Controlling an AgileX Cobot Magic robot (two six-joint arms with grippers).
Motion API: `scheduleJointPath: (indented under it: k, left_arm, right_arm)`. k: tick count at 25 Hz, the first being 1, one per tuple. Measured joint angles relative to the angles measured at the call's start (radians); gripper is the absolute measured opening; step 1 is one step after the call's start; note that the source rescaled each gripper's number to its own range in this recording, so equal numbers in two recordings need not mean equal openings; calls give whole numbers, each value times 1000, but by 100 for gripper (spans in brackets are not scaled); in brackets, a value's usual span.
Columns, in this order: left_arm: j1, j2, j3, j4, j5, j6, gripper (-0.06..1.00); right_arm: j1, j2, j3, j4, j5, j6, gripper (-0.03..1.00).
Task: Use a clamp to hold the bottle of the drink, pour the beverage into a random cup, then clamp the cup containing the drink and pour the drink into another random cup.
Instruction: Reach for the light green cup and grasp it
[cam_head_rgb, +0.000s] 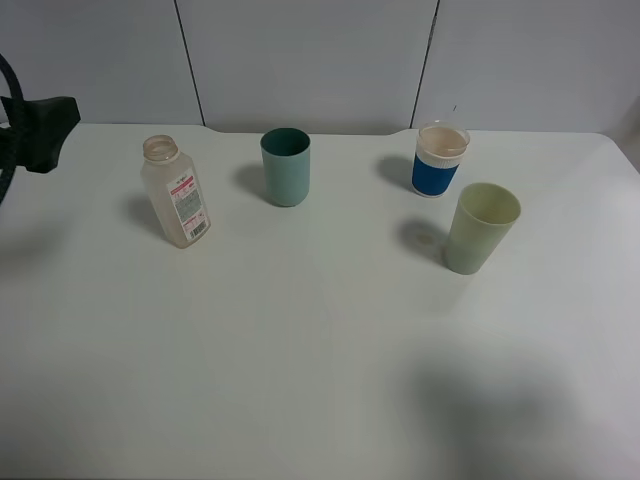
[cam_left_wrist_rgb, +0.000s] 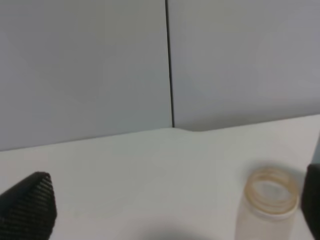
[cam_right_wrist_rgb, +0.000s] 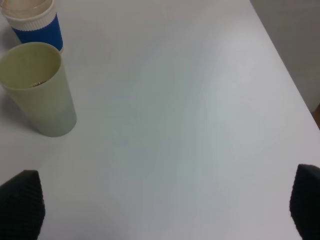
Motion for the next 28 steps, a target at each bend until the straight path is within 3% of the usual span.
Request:
scheduleJointPath:
  k: [6, 7, 8, 12, 19, 26, 28]
  left_arm:
    - [0, -154, -96, -11, 279, 9, 100]
    - [0, -154, -96, -11, 279, 9, 100]
    - [0, -192, -151, -11, 389, 10, 100]
    - [0, -243, -222, -9, 574, 11, 100]
    - [0, -360, -232, 18, 761, 1, 100]
    - [0, -501, -233, 61, 841, -15, 100]
    - [0, -571, -233, 83, 892, -60, 100]
  right_arm:
    - [0, 0, 0, 0, 0, 0, 95]
    - [0, 0, 0, 0, 0, 0, 95]
    - [0, 0, 0, 0, 0, 0, 95]
    - [0, 0, 0, 0, 0, 0, 95]
    - [0, 0, 0, 0, 0, 0, 95]
    - [0, 0, 0, 0, 0, 0, 95]
    - [0, 0, 0, 0, 0, 0, 95]
